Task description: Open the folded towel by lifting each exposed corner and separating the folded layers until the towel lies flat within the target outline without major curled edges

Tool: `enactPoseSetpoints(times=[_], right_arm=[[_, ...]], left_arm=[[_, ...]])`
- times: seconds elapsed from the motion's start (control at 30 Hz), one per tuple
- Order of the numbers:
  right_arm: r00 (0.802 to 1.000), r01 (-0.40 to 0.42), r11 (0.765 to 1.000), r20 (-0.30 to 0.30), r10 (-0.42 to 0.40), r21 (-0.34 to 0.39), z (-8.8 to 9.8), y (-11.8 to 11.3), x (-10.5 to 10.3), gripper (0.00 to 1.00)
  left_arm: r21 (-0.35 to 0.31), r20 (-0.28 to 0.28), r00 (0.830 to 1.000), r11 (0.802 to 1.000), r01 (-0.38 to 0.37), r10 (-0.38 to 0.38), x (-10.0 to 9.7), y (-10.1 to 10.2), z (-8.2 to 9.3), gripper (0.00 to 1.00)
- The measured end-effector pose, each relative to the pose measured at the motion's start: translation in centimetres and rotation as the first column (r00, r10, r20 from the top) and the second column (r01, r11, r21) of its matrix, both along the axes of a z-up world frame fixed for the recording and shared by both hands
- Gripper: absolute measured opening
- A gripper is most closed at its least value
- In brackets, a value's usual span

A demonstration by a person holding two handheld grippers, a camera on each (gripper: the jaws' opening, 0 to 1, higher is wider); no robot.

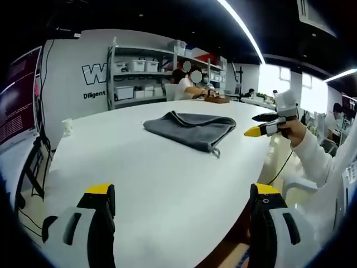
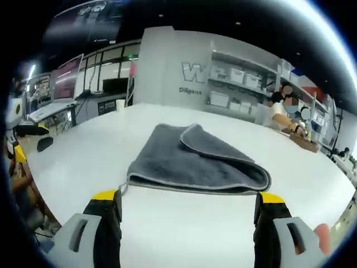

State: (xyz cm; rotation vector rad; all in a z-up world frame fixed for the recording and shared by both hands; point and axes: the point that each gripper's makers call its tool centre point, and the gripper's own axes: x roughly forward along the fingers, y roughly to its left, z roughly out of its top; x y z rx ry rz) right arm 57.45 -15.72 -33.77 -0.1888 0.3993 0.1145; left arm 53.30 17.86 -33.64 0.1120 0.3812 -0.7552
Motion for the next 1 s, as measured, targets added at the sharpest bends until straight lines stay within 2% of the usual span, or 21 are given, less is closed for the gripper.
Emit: enactPoseSetpoints(times=[0.1, 0.33, 0.37, 0.67, 0.77, 0.9, 1.0], right_arm=[[1.0, -0.024, 0.998, -0.006, 0.023, -0.063, 0.6, -0.2, 2.1, 0.97], [0.995, -0.095, 0.989, -0.003, 0.095, -0.11, 0.9, 0.6, 5.8, 0.97], [0.995, -0.097, 0.989, -0.003, 0.097, -0.115, 0.9, 0.6, 6.0, 0.96], [0.996, -0.093, 0.968, -0.006, 0.094, -0.232, 0.6, 0.6, 12.9, 0.9], [0.995, -0.092, 0.957, 0.002, 0.097, -0.274, 0.5, 0.9, 14.7, 0.88], [0.994, -0.067, 0.928, 0.058, 0.094, -0.365, 0.5, 1.3, 17.5, 0.79], [0.995, -0.068, 0.924, 0.041, 0.09, -0.376, -0.4, 1.5, 18.8, 0.77]], left_arm=[[-0.003, 0.004, 1.0, 1.0, -0.001, 0.001, -0.1, 0.0, 0.2, 0.99], [0.001, 0.006, 1.0, 1.0, -0.012, 0.012, 0.0, 0.3, 0.1, 0.99], [0.001, 0.006, 1.0, 1.0, -0.013, 0.013, 0.0, 0.3, 0.1, 0.99], [0.008, 0.003, 0.999, 0.999, -0.032, 0.032, 0.5, 0.8, -0.1, 0.99], [0.017, -0.013, 0.999, 0.999, -0.033, 0.033, 0.7, 0.9, -0.7, 0.99], [0.015, -0.02, 0.999, 0.999, -0.042, 0.043, 0.9, 1.2, -0.8, 0.99], [0.013, -0.023, 0.999, 0.999, -0.046, 0.046, 0.9, 1.4, -0.9, 0.99]])
